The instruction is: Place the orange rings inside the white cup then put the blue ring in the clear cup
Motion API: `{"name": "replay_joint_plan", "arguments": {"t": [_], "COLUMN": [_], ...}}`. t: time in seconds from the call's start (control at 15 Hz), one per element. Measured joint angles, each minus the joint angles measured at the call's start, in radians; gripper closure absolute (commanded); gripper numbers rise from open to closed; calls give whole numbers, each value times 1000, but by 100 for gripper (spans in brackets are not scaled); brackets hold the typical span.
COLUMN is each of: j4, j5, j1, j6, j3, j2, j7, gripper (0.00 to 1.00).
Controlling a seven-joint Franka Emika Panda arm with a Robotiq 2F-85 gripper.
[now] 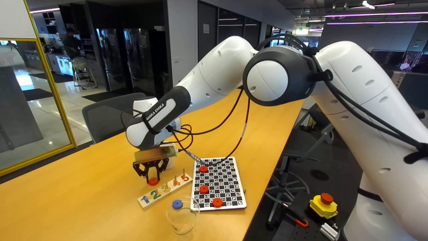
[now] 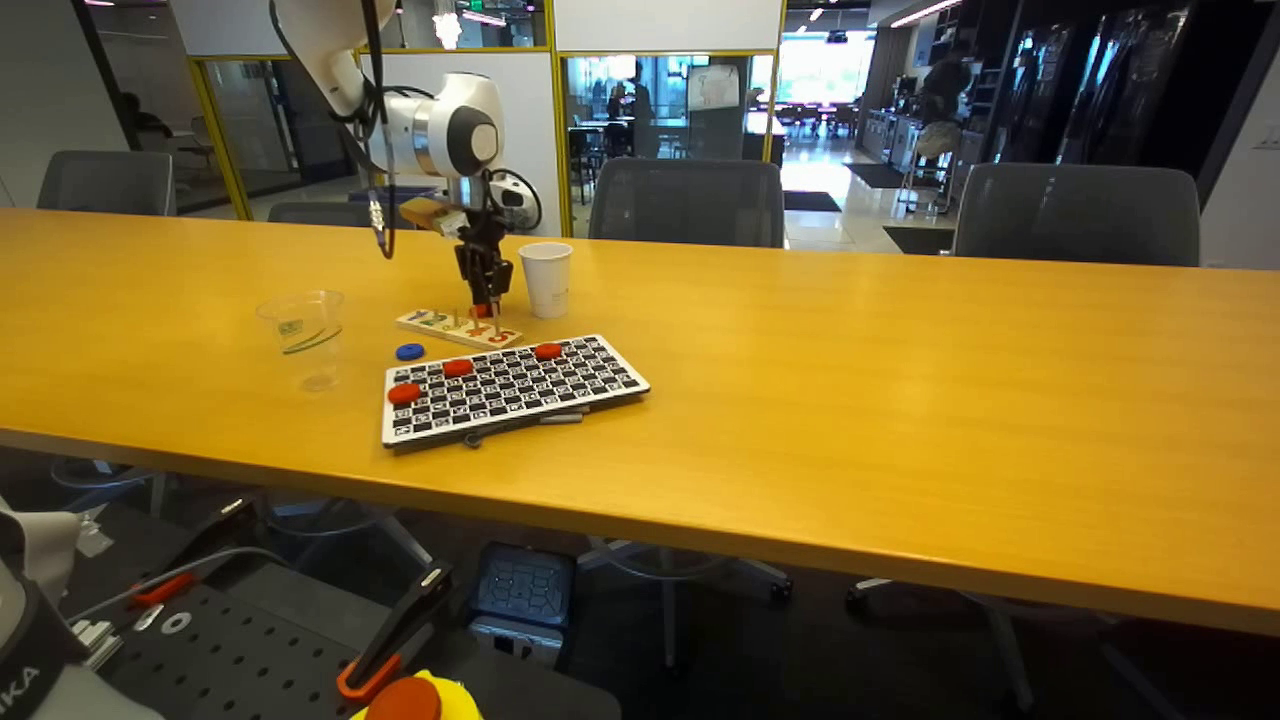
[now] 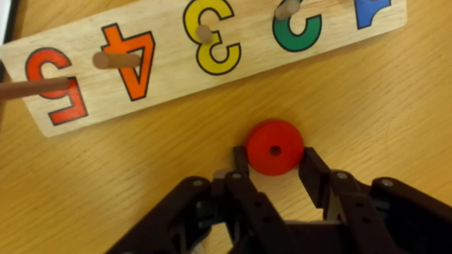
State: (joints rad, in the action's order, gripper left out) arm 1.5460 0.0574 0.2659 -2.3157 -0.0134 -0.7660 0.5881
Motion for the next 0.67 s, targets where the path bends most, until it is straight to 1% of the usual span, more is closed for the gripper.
{"name": "replay_joint_plan", "arguments": {"t": [0.27, 0.47, 0.67], "j4": [-23, -37, -41], "j5": [-6, -28, -55], "j1": [14, 26, 28], "j6": [2, 2, 2], "j3": [0, -7, -27], "j2": [23, 80, 147], "j7": [3, 14, 34], "gripper": [77, 77, 77]}}
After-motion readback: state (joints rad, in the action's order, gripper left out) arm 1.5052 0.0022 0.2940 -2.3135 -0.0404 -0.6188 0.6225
